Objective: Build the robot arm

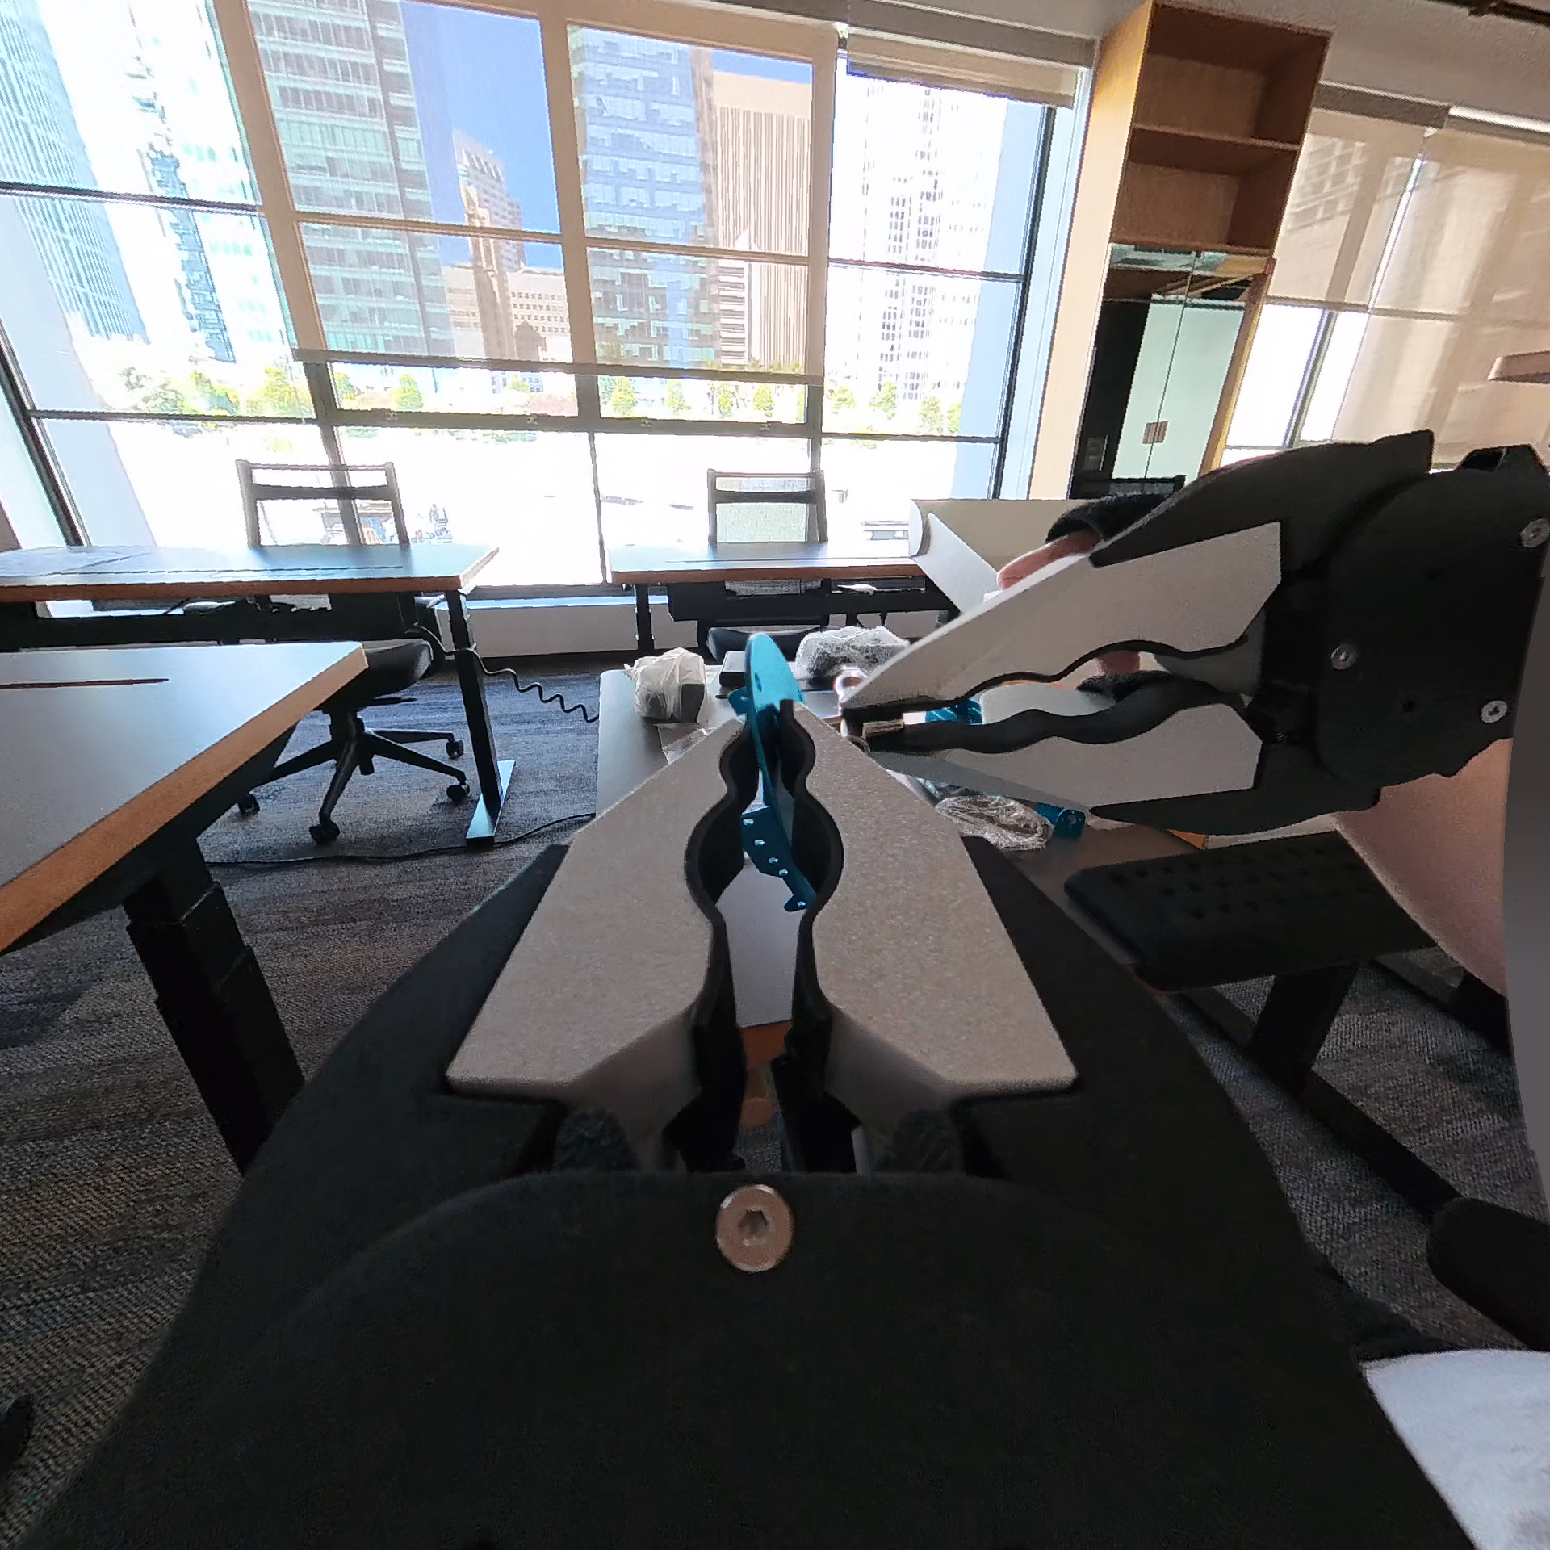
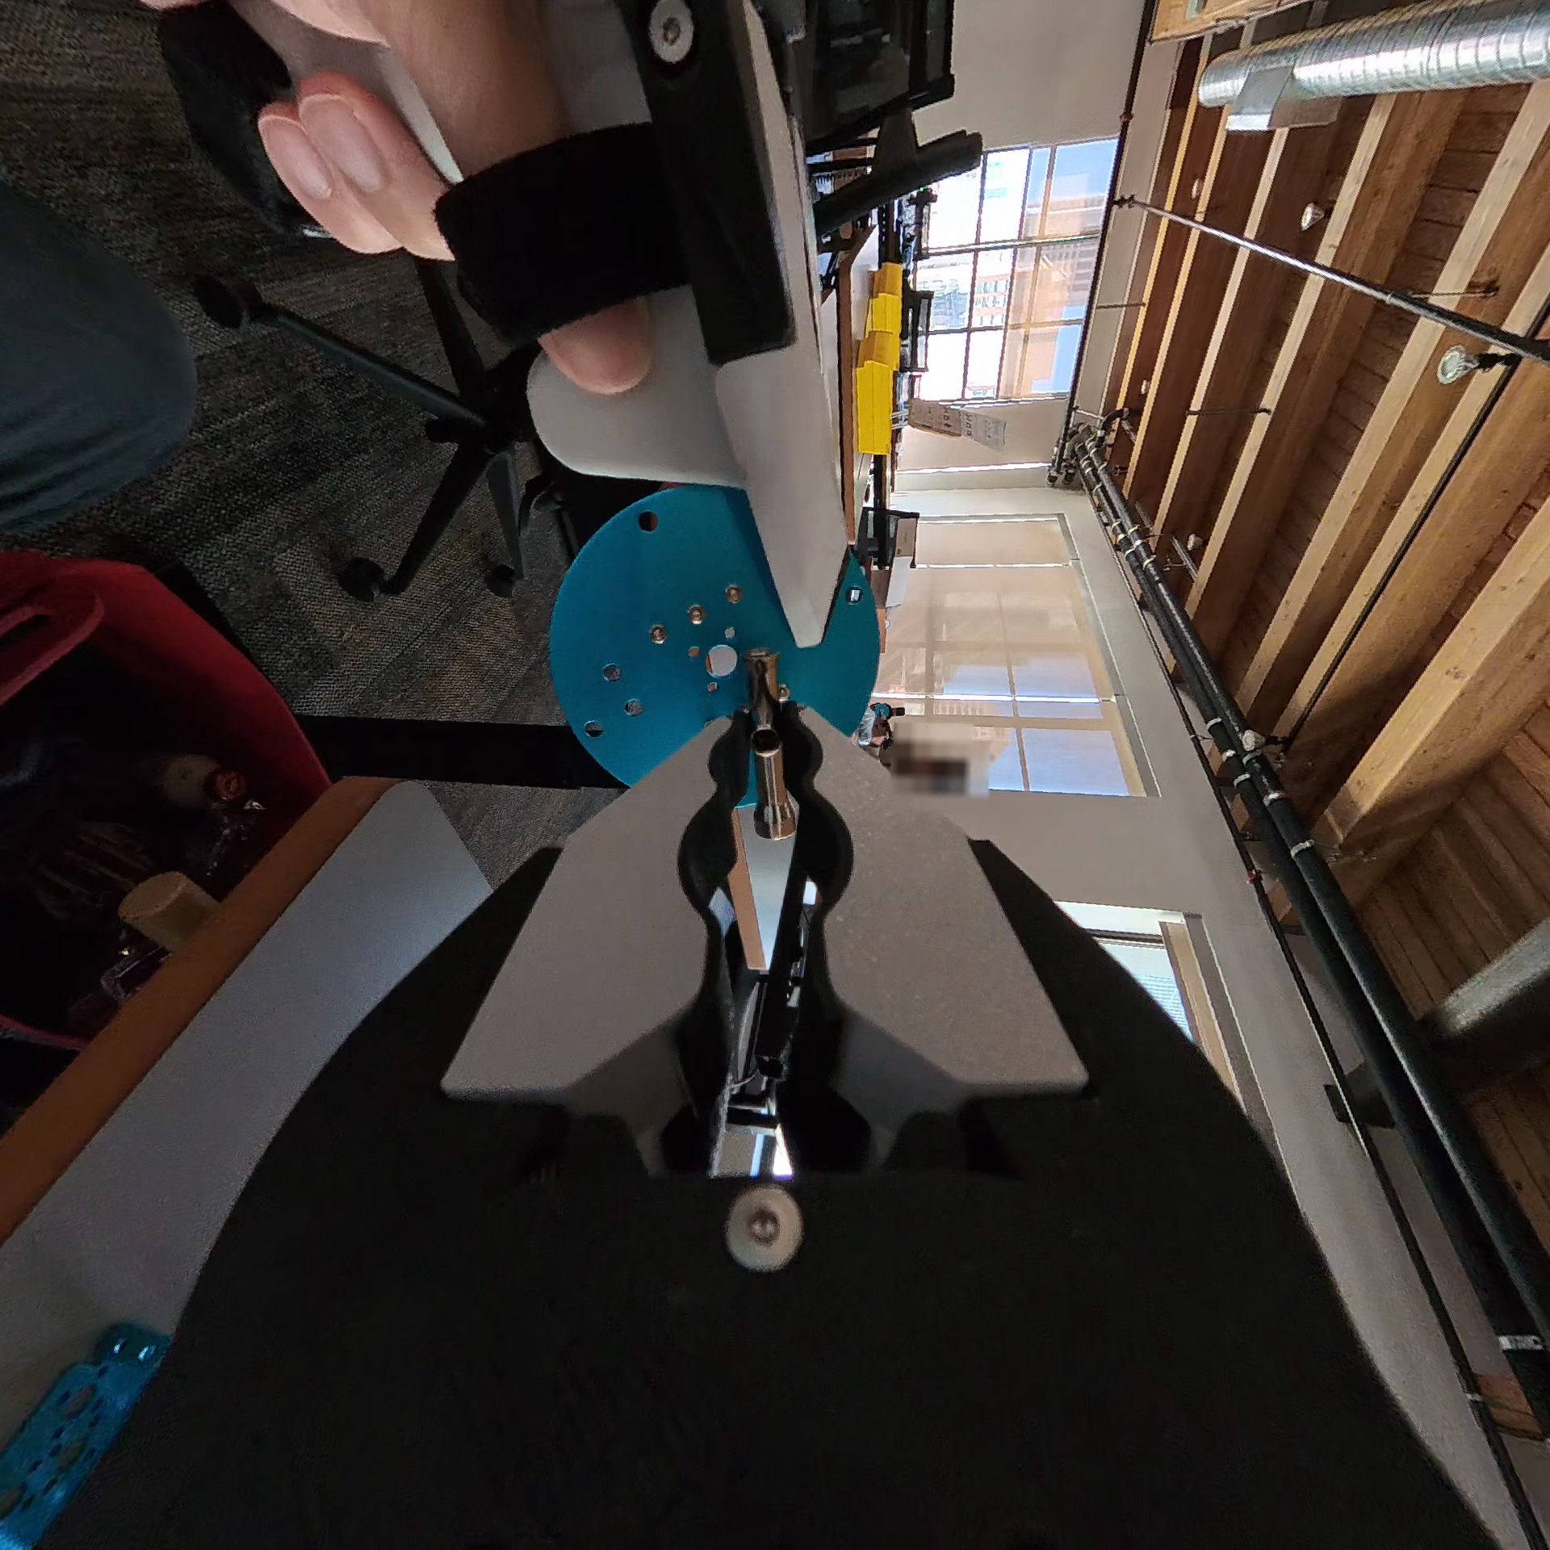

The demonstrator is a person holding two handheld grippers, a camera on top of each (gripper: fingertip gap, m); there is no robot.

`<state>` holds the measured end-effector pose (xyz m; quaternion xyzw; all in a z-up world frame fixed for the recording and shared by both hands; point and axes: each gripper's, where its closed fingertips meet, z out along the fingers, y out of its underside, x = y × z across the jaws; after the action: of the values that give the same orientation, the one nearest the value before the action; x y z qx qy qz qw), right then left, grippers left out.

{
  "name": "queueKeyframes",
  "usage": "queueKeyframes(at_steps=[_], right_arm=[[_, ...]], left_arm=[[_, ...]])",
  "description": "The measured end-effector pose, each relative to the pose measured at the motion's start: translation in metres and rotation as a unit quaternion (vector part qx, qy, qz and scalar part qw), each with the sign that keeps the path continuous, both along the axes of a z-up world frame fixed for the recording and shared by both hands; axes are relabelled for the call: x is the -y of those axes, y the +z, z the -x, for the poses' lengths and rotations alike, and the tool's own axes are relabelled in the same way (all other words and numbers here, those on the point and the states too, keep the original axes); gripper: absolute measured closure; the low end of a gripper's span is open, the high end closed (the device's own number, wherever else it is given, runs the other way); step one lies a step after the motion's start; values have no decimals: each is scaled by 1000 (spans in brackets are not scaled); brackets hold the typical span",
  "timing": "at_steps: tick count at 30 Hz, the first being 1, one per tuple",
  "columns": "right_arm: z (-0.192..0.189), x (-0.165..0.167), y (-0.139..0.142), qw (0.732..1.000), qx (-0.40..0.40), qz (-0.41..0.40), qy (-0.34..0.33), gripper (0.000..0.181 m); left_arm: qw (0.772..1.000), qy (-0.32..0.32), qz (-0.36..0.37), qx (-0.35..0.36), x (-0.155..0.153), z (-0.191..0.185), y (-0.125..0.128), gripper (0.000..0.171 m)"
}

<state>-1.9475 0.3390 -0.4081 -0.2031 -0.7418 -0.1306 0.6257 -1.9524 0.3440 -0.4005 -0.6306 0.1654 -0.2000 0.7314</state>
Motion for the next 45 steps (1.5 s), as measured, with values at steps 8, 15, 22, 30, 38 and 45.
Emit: queueKeyframes(at_steps=[8,15,22,30,38,45], right_arm=[[-2,5,9,1000,-6,-18,3,175],[-2,5,9,1000,4,-9,-1,175],[-2,5,10,1000,3,-18,5,175],[2,7,21,994,-87,69,-4,175],[6,5,27,978,-180,102,-13,174],[11,0,31,976,-205,50,-53,172]], left_arm=[[1000,-5,-4,5,2,-2,4,169],[1000,-4,-11,-11,4,-5,6,169],[997,28,-34,-59,7,-7,9,169],[996,48,-62,-42,11,-4,20,169],[995,71,-71,-8,11,1,26,169],[993,99,-71,-6,7,7,28,169]])
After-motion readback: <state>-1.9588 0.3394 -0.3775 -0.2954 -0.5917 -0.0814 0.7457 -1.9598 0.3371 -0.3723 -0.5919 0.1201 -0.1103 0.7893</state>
